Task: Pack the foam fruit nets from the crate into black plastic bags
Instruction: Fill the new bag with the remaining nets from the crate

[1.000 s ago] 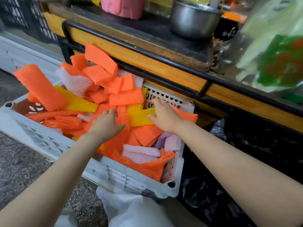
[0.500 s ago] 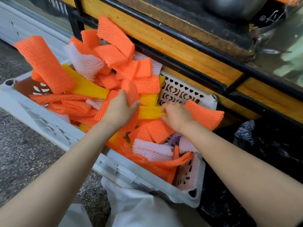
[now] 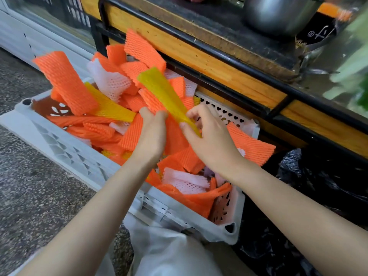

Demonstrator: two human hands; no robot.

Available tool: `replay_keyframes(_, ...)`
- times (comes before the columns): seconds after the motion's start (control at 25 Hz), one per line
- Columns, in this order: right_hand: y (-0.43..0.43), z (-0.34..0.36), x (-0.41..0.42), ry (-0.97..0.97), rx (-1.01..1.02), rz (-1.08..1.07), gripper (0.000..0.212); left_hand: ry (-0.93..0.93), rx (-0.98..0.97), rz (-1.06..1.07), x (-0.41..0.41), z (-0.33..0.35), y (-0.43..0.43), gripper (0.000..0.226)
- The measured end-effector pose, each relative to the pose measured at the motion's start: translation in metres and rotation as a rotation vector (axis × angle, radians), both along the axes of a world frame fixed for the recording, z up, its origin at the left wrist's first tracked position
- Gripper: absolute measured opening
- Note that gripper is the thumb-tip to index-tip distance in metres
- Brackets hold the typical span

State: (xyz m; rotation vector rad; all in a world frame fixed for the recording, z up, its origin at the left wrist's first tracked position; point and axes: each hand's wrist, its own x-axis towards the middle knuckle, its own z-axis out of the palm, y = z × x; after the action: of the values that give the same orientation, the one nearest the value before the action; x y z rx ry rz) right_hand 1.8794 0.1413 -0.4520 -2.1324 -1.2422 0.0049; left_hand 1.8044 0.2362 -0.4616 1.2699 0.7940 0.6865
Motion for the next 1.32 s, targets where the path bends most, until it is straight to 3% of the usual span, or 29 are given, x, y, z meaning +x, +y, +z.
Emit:
replay_keyframes(0.16,-0.004,-0.004,-0.009,0.072,-0.008,0.079,0.024,-0.044,0.100,-0.096,-0.010,-0.003,-0.004,0.028)
replay_keyframes(0.32,-0.016,-0.011,-0.014,0.270,-0.040,0.205,0.029,-0.046,0.196,0.007,-0.022,-0.012,0.009,0.018)
replay_keyframes(0.48,-0.032,-0.022,-0.011,0.553,-0.443,0.277,0.026,-0.090,0.242,-0.004,-0.034,-0.008,0.017,0.018)
replay_keyframes(0.56,-0.037,-0.031,-0.012,0.525,-0.598,0.312,0.030,-0.082,0.232,-0.015,-0.042,-0.011,0.017,0.017)
replay_keyframes(0.64,-0.037,-0.036,-0.016,0.444,-0.631,0.272,0.013,-0.046,0.182,-0.026,-0.048,-0.020,0.016,0.015)
replay_keyframes(0.68,-0.037,-0.037,-0.016,0.391,-0.627,0.257,0.012,-0.027,0.157,-0.033,-0.051,-0.023,0.015,0.015)
replay_keyframes(0.76,-0.037,-0.037,-0.012,0.272,-0.591,0.193,0.033,0.017,0.159,-0.031,-0.056,-0.028,0.016,0.016)
replay_keyframes(0.8,-0.037,-0.035,-0.009,0.221,-0.537,0.118,0.033,0.036,0.175,-0.021,-0.058,-0.031,0.018,0.017)
replay_keyframes(0.96,-0.034,-0.009,-0.002,0.287,-0.015,-0.231,0.012,0.137,0.241,-0.014,-0.067,-0.031,0.025,0.025)
replay_keyframes(1.08,-0.029,0.022,-0.017,0.218,0.303,-0.159,0.026,0.158,0.303,-0.040,-0.069,-0.025,0.021,0.030)
replay_keyframes(1.2,-0.023,0.027,-0.037,0.087,0.177,0.122,0.021,0.119,0.207,-0.089,-0.067,-0.021,0.019,0.031)
replay_keyframes(1.32,-0.021,0.014,-0.039,-0.041,-0.041,0.253,0.024,-0.073,-0.096,-0.165,-0.069,-0.012,0.018,0.067)
